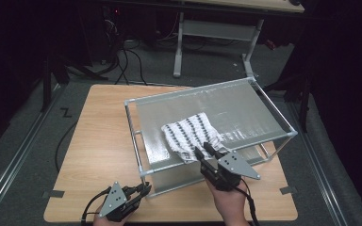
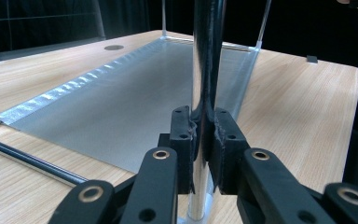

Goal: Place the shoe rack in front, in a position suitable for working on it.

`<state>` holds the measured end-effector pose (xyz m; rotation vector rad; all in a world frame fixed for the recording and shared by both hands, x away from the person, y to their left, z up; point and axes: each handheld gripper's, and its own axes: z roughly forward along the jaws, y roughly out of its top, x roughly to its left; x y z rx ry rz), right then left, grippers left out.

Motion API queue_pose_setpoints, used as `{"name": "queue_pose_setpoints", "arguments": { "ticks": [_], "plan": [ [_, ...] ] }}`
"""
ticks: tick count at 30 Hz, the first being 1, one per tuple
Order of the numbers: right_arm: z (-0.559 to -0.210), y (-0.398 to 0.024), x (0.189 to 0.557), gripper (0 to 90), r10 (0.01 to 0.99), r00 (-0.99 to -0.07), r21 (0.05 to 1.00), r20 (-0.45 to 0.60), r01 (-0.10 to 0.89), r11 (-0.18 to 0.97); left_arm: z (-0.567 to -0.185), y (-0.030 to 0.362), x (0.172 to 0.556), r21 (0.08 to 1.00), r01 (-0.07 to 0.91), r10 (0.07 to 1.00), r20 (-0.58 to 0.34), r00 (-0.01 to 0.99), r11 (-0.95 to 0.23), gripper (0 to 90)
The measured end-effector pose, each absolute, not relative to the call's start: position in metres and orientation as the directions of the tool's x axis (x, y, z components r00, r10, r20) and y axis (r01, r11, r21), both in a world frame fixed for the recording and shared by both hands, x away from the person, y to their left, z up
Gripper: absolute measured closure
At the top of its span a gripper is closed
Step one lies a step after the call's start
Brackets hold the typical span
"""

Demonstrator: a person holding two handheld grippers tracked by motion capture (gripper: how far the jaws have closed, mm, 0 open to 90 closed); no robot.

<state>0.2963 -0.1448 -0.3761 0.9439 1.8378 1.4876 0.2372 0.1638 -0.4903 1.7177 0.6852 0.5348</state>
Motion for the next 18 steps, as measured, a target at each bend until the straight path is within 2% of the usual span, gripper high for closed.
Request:
{"name": "queue_pose_setpoints", "arguments": {
  "ticks": [10,18],
  "plan": [
    [-0.375,-0.11,0.286,63.9,0.754,-0.656,0.978,-0.003,0.154,0.139,-0.49,0.164,0.237,0.97,0.168,0.687,0.0,0.727,-0.177,80.6],
    [-0.372,-0.085,0.271,63.5,0.692,-0.721,0.977,-0.037,0.121,0.178,-0.49,0.164,0.238,0.97,0.169,0.686,-0.001,0.727,-0.177,80.6]
  ]
}}
